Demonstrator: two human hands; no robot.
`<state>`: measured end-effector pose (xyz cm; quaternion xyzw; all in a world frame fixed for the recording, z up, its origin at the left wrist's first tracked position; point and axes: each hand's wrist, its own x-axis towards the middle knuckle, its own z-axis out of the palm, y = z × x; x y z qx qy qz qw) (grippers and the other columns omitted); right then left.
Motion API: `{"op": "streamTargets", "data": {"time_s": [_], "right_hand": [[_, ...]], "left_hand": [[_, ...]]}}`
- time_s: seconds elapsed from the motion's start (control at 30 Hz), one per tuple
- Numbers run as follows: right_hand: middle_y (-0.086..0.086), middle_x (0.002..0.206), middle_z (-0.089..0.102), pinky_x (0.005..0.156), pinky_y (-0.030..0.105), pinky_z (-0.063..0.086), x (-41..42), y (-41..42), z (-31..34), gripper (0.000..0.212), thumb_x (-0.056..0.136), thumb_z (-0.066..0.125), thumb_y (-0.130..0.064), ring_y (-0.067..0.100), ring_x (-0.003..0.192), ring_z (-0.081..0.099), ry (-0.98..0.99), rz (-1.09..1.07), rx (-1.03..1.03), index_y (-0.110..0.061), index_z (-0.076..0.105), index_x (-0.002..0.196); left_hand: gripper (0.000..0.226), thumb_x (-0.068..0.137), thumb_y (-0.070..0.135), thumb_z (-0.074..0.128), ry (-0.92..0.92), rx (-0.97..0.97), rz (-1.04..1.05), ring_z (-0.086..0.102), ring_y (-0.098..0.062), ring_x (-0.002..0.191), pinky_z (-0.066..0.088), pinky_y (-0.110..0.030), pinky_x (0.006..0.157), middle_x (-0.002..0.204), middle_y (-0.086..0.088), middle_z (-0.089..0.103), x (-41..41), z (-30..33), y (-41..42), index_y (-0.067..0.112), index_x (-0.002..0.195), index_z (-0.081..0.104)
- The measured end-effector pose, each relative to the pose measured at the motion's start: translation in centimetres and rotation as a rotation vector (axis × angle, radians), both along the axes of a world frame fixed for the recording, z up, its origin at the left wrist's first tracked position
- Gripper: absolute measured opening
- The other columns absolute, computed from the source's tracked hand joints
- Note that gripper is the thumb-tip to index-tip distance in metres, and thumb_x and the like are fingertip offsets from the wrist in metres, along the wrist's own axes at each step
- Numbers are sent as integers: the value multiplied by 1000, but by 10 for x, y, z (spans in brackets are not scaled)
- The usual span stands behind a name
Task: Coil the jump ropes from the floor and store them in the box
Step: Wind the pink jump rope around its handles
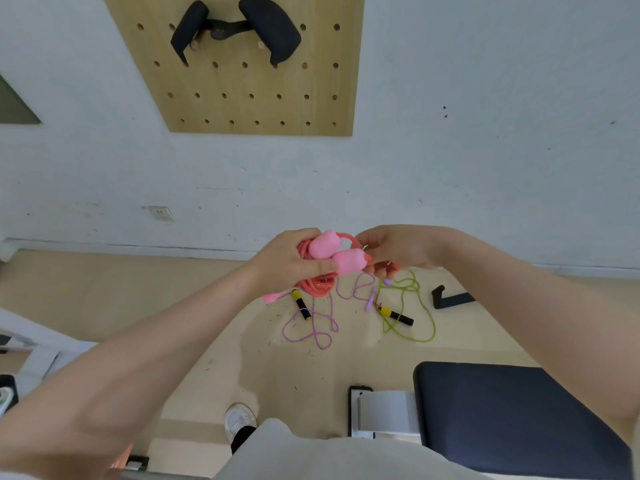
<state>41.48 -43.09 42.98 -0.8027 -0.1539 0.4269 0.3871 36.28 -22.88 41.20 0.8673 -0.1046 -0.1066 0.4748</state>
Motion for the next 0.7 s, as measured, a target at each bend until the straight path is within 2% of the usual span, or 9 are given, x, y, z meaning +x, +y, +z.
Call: {"op": "streamTargets", "data": {"time_s": [0.07, 0.17, 0.23, 0.3, 0.4, 0.47, 0.53, 0.6, 0.7], "right_hand": [[-2, 69, 55, 52, 20, 38, 1, -1, 2, 17, 93, 47, -8, 10, 57, 48, -67, 20, -15, -15, 58, 83], [-9, 58, 57, 46, 15, 36, 1, 3, 8, 13, 90, 57, -15, 4, 50, 48, -248, -43, -20, -8, 67, 86], [-7, 55, 57, 46, 14, 37, 1, 7, 9, 17, 85, 67, -21, 4, 45, 46, -368, -155, 42, -4, 69, 81], [0, 62, 63, 53, 15, 46, -1, 12, 8, 15, 82, 70, -17, 6, 50, 53, -395, -229, 172, -4, 66, 75], [12, 78, 67, 75, 19, 56, -5, 12, 4, 12, 87, 61, -5, 10, 67, 65, -264, -251, 400, -1, 62, 75], [19, 89, 68, 86, 25, 55, -6, 9, 2, 11, 90, 54, 2, 17, 80, 68, -216, -237, 487, 1, 62, 82], [17, 94, 68, 87, 25, 54, -7, 9, -2, 10, 89, 52, 6, 15, 83, 67, -252, -219, 494, 5, 61, 91], [13, 95, 69, 87, 22, 53, -7, 10, -6, 12, 90, 50, 5, 13, 85, 68, -220, -239, 544, 5, 62, 94], [8, 94, 72, 88, 20, 51, -6, 6, -9, 19, 87, 51, -3, 16, 92, 68, -2, -285, 755, -1, 68, 94]], "left_hand": [[31, 80, 32, 73, 38, -11, 22, 52, -5, 67, 41, -14, 62, 77, 7, 56, -2, -2, 2, 9, 99, 64], [28, 80, 30, 73, 49, -16, 19, 51, -4, 65, 40, -12, 59, 76, 7, 55, -5, -5, 2, 10, 98, 64], [28, 81, 27, 73, 44, -8, 25, 52, -2, 66, 40, -8, 59, 79, 6, 57, -6, -6, 1, 9, 100, 64], [30, 81, 27, 73, 59, -12, 43, 53, -4, 69, 42, -12, 64, 81, 4, 59, -9, -7, 2, 8, 103, 64], [39, 78, 31, 70, 127, -95, 90, 56, -12, 76, 46, -26, 73, 86, 0, 62, -11, -10, 8, 9, 109, 63], [27, 83, 25, 68, 154, -148, 147, 58, -13, 76, 48, -28, 74, 84, 0, 64, -13, -12, 12, 12, 106, 65], [14, 86, 18, 65, 164, -164, 175, 58, -11, 74, 48, -23, 70, 81, 3, 64, -14, -13, 15, 18, 101, 65], [12, 86, 20, 67, 168, -198, 174, 59, -6, 69, 47, -15, 63, 77, 7, 63, -14, -13, 16, 20, 98, 66], [36, 74, 32, 67, 172, -260, 187, 60, -6, 71, 48, -15, 65, 78, 6, 65, -12, -10, 18, 12, 103, 66]]}}
